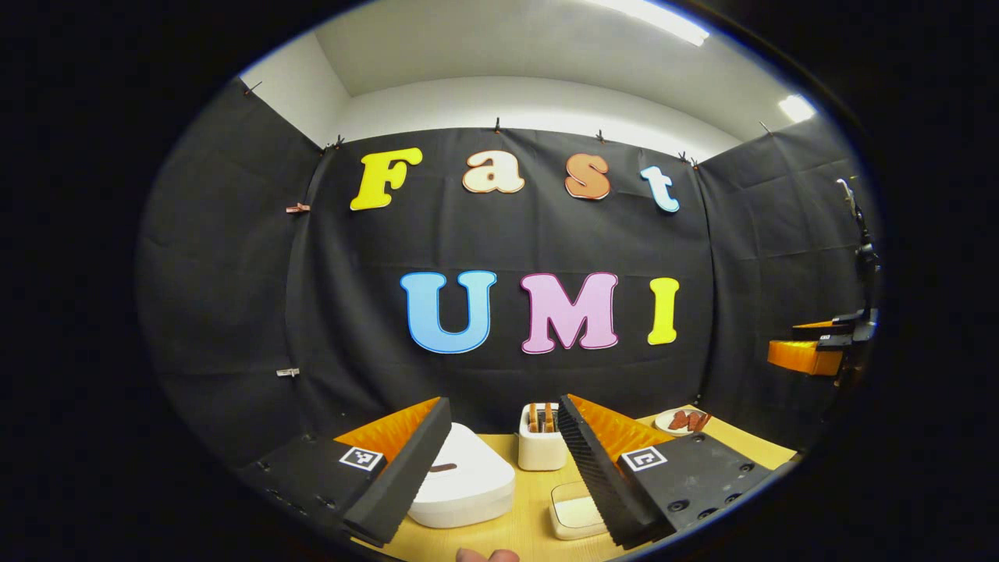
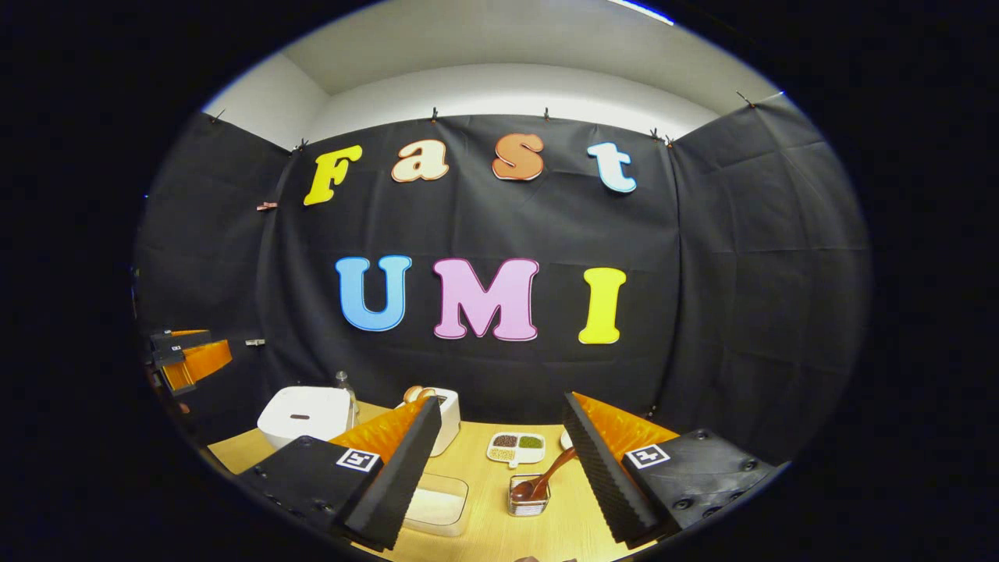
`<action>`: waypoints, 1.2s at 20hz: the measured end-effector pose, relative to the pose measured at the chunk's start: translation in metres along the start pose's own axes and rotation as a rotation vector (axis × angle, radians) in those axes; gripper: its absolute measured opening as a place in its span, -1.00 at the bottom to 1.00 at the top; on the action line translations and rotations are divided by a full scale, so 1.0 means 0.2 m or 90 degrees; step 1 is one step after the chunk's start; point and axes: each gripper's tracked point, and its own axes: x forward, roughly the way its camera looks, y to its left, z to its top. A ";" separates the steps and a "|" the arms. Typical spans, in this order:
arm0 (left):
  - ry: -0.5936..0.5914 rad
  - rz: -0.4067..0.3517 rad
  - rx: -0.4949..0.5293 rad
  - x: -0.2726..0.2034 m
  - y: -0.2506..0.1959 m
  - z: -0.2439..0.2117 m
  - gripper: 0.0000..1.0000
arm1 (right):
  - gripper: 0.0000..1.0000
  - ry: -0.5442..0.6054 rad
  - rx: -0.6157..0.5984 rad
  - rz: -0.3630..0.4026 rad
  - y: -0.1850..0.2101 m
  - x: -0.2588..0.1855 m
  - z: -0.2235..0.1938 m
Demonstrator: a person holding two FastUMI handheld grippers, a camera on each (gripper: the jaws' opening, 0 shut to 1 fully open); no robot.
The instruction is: Close the left gripper, press the button to open the rice cooker; take a wooden spoon from the chopstick holder with the right hand, scoop a spoonful of rice and pour it into the rice cooker, then put the wooden spoon back into the chopstick holder.
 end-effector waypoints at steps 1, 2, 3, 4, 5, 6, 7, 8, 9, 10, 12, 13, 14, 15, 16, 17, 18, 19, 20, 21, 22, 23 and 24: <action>0.003 -0.002 -0.005 0.00 0.00 -0.01 0.90 | 0.96 -0.006 -0.010 -0.004 -0.01 0.00 0.02; 0.004 -0.001 -0.010 -0.01 0.01 0.00 0.90 | 0.96 -0.012 -0.019 -0.006 0.00 -0.01 0.05; 0.007 0.000 -0.012 -0.01 0.01 -0.01 0.90 | 0.96 -0.017 -0.028 -0.007 0.00 -0.02 0.07; 0.009 0.001 -0.009 -0.01 0.02 -0.02 0.90 | 0.96 -0.020 -0.034 -0.008 0.00 -0.02 0.09; 0.009 0.002 -0.004 -0.01 0.03 -0.02 0.90 | 0.96 -0.023 -0.039 -0.008 0.01 -0.03 0.10; 0.011 0.001 -0.002 -0.01 0.03 -0.03 0.91 | 0.96 -0.025 -0.045 -0.009 0.02 -0.03 0.11; 0.013 0.001 -0.001 -0.01 0.03 -0.03 0.91 | 0.96 -0.029 -0.053 -0.009 0.02 -0.03 0.12; 0.014 0.000 -0.002 -0.02 0.03 -0.03 0.90 | 0.96 -0.031 -0.057 -0.009 0.03 -0.03 0.13; 0.014 0.000 -0.003 -0.02 0.04 -0.03 0.91 | 0.96 -0.031 -0.054 -0.006 0.04 -0.04 0.13; 0.014 -0.001 -0.003 -0.02 0.04 -0.03 0.90 | 0.96 -0.033 -0.049 -0.005 0.06 -0.04 0.14; 0.015 -0.003 -0.002 -0.02 0.04 -0.03 0.91 | 0.95 -0.038 -0.048 -0.005 0.08 -0.05 0.13; 0.016 -0.007 -0.003 -0.01 0.03 -0.04 0.91 | 0.95 -0.038 -0.048 -0.008 0.08 -0.04 0.13; 0.017 -0.010 -0.004 -0.01 0.02 -0.04 0.90 | 0.96 -0.037 -0.049 -0.008 0.08 -0.04 0.13; 0.018 -0.012 -0.005 -0.01 0.02 -0.05 0.90 | 0.96 -0.036 -0.051 -0.011 0.08 -0.04 0.13; 0.018 -0.013 -0.006 -0.01 0.02 -0.05 0.90 | 0.96 -0.034 -0.054 -0.013 0.07 -0.04 0.13; 0.019 -0.015 -0.007 -0.01 0.02 -0.05 0.90 | 0.96 -0.034 -0.057 -0.015 0.07 -0.05 0.13; 0.019 -0.016 -0.008 -0.01 0.02 -0.05 0.90 | 0.95 -0.034 -0.058 -0.016 0.08 -0.05 0.13; 0.019 -0.019 -0.008 -0.01 0.02 -0.05 0.90 | 0.95 -0.036 -0.059 -0.017 0.08 -0.05 0.14; 0.020 -0.020 -0.007 -0.01 0.02 -0.05 0.90 | 0.95 -0.034 -0.059 -0.018 0.09 -0.04 0.14; 0.020 -0.023 -0.005 -0.01 0.02 -0.06 0.90 | 0.96 -0.034 -0.060 -0.018 0.09 -0.04 0.14; 0.020 -0.024 -0.004 -0.01 0.03 -0.06 0.90 | 0.96 -0.035 -0.062 -0.018 0.09 -0.04 0.14; 0.021 -0.025 -0.005 -0.01 0.03 -0.07 0.90 | 0.96 -0.035 -0.067 -0.021 0.09 -0.04 0.13; 0.022 -0.025 -0.007 0.00 0.04 -0.07 0.90 | 0.95 -0.033 -0.073 -0.022 0.09 -0.03 0.13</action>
